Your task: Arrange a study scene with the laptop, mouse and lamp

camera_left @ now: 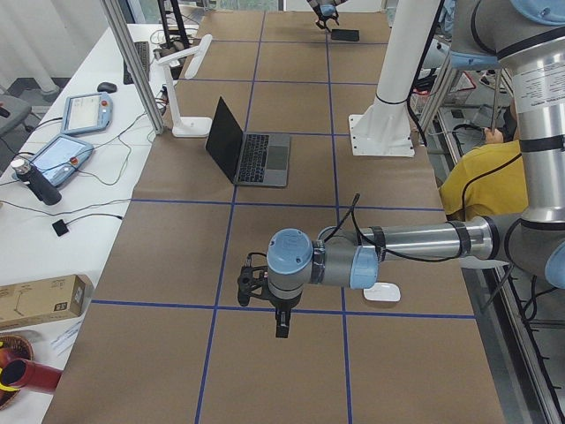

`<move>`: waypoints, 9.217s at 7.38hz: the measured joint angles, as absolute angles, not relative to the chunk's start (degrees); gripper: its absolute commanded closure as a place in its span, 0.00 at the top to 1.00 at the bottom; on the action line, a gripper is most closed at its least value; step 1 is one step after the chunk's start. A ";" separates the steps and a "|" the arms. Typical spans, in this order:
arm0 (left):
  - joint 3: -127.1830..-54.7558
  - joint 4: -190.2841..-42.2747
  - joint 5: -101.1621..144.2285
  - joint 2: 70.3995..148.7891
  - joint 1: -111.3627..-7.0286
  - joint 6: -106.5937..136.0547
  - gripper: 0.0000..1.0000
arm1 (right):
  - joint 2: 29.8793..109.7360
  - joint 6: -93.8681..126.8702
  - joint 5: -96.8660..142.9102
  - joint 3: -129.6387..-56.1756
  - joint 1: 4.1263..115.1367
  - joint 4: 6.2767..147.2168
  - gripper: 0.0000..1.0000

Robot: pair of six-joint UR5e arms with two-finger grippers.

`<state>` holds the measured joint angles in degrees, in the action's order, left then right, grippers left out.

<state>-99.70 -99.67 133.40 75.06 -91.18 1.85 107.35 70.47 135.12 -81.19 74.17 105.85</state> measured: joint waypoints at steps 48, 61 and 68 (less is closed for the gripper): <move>-99.29 -99.05 133.44 74.97 -91.06 2.43 1.00 | 63.56 135.90 116.51 -107.90 37.24 89.83 0.00; -98.41 -99.05 133.59 74.88 -90.97 2.46 1.00 | 50.06 140.28 102.23 -85.74 38.55 82.58 0.00; -97.58 -99.05 133.56 74.90 -90.97 2.37 1.00 | 44.11 148.79 95.08 -76.34 33.26 74.67 0.00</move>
<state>-97.58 -99.05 133.56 74.90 -90.97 2.37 44.11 148.79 95.08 -76.34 33.26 74.67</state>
